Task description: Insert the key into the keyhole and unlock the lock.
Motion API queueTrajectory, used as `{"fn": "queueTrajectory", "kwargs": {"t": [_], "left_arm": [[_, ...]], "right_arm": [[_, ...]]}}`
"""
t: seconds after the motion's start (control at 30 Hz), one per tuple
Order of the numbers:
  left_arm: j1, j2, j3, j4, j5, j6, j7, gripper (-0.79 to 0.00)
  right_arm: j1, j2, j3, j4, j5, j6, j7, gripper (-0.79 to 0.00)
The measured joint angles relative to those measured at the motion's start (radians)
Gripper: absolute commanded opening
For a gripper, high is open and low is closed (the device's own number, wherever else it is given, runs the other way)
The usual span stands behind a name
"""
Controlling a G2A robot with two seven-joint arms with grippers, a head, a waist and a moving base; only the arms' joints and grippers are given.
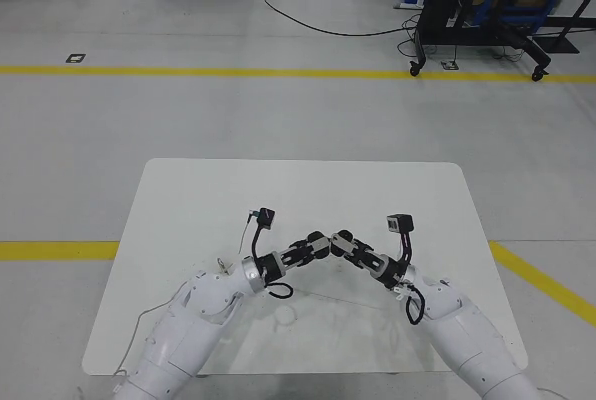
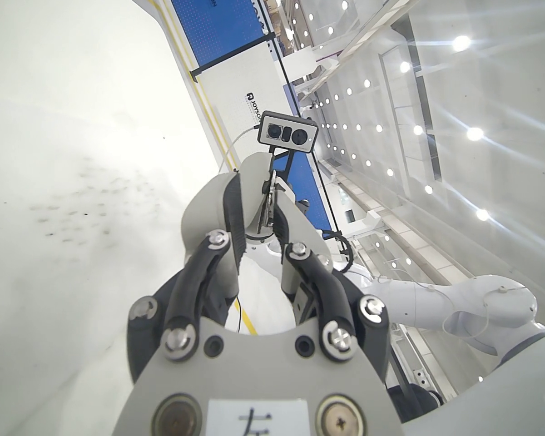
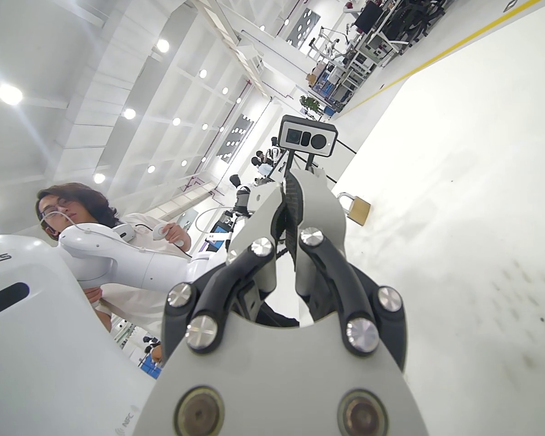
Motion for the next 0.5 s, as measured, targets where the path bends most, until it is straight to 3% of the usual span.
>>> {"fn": "queueTrajectory", "kwargs": {"t": [0.23, 0.27, 0.3, 0.33, 0.5], "left_arm": [[-0.019, -0.005, 0.015, 0.016, 0.037, 0.029, 0.037, -0.785], [-0.022, -0.005, 0.017, 0.017, 0.037, 0.03, 0.038, -0.785], [-0.025, -0.006, 0.018, 0.018, 0.037, 0.031, 0.039, -0.785], [-0.028, -0.006, 0.019, 0.018, 0.036, 0.031, 0.041, -0.785], [-0.029, -0.007, 0.006, 0.009, 0.002, 0.012, 0.052, -0.785]], "right_arm": [[0.005, 0.001, 0.003, -0.007, 0.008, 0.004, 0.018, -0.785], [0.005, 0.002, 0.004, -0.008, 0.01, 0.004, 0.019, -0.659], [0.005, 0.002, 0.005, -0.009, 0.011, 0.005, 0.02, -0.188], [0.005, 0.002, 0.007, -0.011, 0.013, 0.007, 0.021, 0.0], [0.005, 0.002, 0.008, -0.013, 0.015, 0.008, 0.023, 0.0]]}}
